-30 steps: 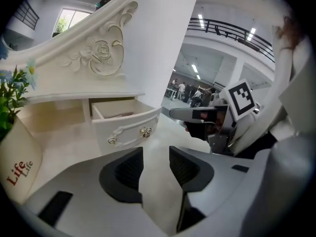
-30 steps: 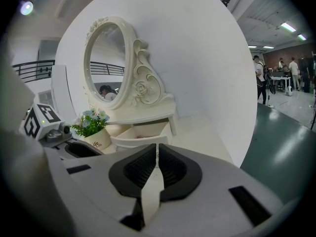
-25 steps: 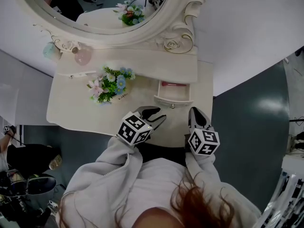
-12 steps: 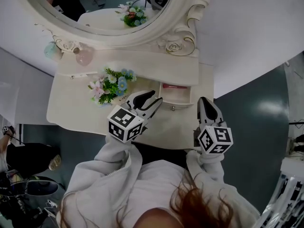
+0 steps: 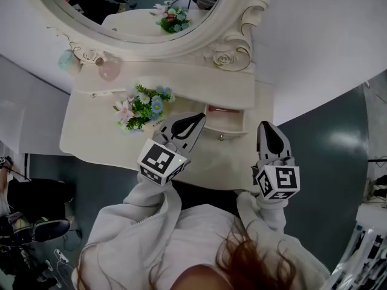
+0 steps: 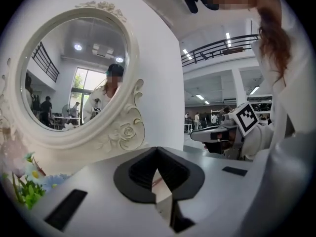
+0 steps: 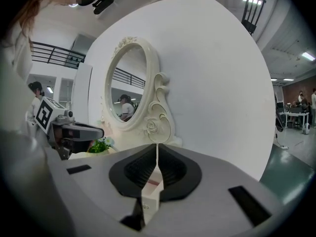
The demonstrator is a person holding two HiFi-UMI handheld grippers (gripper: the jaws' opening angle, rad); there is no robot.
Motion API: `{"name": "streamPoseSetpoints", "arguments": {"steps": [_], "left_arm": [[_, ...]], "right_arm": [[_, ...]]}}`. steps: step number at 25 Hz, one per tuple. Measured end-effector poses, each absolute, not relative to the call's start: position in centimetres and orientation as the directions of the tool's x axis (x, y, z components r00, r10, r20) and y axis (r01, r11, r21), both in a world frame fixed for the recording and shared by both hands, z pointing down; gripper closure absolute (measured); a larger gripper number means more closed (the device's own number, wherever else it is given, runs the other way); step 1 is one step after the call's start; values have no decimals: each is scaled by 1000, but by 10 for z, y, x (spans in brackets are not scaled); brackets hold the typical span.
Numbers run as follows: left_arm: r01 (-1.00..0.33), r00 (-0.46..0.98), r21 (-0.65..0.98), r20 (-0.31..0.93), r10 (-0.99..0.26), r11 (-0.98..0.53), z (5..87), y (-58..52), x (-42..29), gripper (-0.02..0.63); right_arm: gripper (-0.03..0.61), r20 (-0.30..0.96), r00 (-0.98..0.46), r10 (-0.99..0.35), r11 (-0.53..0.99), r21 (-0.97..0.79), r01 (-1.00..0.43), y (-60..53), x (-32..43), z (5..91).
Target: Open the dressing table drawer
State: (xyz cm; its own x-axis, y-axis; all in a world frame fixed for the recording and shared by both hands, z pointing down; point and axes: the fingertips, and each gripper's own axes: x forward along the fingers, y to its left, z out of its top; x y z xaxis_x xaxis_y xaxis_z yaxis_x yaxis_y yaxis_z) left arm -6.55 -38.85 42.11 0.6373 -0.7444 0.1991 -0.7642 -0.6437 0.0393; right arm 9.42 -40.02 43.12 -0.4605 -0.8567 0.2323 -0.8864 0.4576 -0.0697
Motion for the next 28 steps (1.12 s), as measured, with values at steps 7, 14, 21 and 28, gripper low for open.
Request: {"name": "streamPoseSetpoints", "arguments": {"steps": [7,14,21,28], "left_arm": [[-772,627,56,224,-746,-633,432,-384,-61,598],[-760,637,58,262,-725,-647,442,-379,-52,598],[-757,639,60,277,-717,-651,445,-379,-46,598],[-752,644,65,281,-711,-656,447,-380,-40,598]], "right_arm": [[541,254,-464,-849,460,-79,-884,-394,101,436],[541,259,-465,-846,456,-98,-885,-391,106,440],[541,260,-472,-842,459,-111,-881,-391,108,442],[541,261,-475,-840,455,-136,-880,-392,113,443]]}}
